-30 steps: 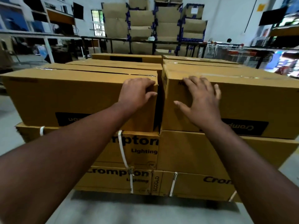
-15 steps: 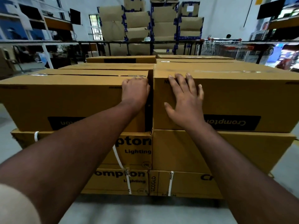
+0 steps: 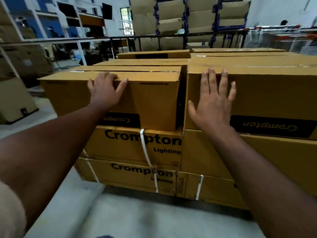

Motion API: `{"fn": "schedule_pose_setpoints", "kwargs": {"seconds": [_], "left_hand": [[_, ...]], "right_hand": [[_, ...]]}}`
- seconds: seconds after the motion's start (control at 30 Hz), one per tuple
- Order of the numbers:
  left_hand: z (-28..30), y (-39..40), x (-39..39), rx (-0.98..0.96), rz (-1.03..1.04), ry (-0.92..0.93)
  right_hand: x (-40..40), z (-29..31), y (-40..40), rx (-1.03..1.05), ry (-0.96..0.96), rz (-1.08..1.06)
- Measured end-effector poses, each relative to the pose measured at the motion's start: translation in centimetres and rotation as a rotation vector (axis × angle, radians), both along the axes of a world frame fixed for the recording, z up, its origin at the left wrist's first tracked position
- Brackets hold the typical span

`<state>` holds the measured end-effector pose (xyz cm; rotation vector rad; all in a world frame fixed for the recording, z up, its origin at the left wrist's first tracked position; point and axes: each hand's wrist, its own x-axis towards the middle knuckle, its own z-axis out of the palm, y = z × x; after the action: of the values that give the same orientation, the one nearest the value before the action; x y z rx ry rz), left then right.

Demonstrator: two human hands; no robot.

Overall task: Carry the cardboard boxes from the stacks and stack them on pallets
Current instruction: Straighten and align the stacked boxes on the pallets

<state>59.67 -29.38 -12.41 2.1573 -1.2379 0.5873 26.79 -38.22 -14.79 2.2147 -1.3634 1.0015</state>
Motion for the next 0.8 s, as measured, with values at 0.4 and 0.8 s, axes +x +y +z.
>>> {"fn": "schedule_pose_setpoints", "kwargs": {"seconds": [0.4, 0.8], "left_hand": [[-1.5, 6.3, 12.2, -0.337, 0.164, 0.791], [-3.3, 7.4, 18.0, -0.530, 0.009, 0.977]], "right_hand": [[10.5, 1.6, 1.7, -0.116, 0.286, 0.032], [11.9, 0.8, 1.1, -0.103, 0.226, -0.006]]}}
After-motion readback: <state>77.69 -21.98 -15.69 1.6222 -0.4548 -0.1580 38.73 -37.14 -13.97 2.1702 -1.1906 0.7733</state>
